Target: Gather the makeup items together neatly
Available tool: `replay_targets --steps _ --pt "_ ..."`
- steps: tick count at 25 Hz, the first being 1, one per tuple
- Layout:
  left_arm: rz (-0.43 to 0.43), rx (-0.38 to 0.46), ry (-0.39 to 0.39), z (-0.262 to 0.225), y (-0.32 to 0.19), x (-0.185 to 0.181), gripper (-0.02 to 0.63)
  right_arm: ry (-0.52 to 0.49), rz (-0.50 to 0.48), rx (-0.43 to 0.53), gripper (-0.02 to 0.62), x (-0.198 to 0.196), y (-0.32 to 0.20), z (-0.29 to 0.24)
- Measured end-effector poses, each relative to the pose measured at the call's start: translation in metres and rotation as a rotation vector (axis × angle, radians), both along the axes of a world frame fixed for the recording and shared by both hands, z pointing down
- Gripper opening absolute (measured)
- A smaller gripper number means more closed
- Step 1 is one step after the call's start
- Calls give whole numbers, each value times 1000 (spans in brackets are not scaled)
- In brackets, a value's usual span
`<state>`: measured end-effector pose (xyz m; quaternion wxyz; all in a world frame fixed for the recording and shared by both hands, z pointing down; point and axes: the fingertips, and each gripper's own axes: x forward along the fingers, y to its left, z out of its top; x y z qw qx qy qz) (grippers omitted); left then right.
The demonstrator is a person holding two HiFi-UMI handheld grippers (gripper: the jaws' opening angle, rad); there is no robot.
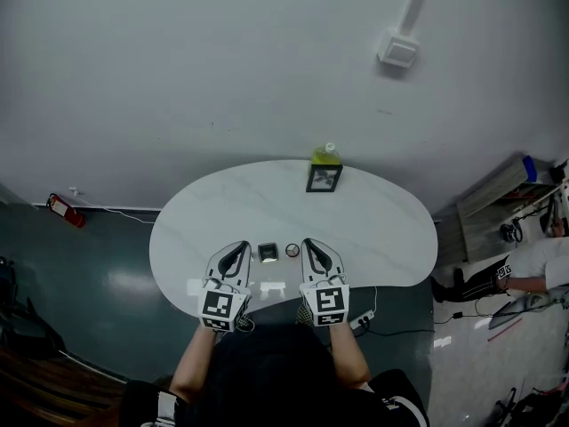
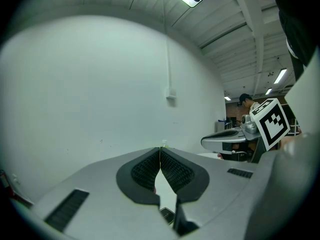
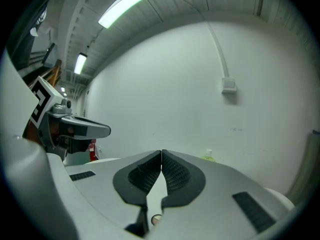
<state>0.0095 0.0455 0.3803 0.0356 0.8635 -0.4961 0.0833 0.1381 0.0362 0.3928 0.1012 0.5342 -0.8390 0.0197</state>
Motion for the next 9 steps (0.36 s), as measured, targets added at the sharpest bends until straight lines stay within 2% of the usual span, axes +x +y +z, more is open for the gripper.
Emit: replay_targets --steps 9 --pt "1 -8 -2 3 4 -1 20 0 2 -3 32 0 3 2"
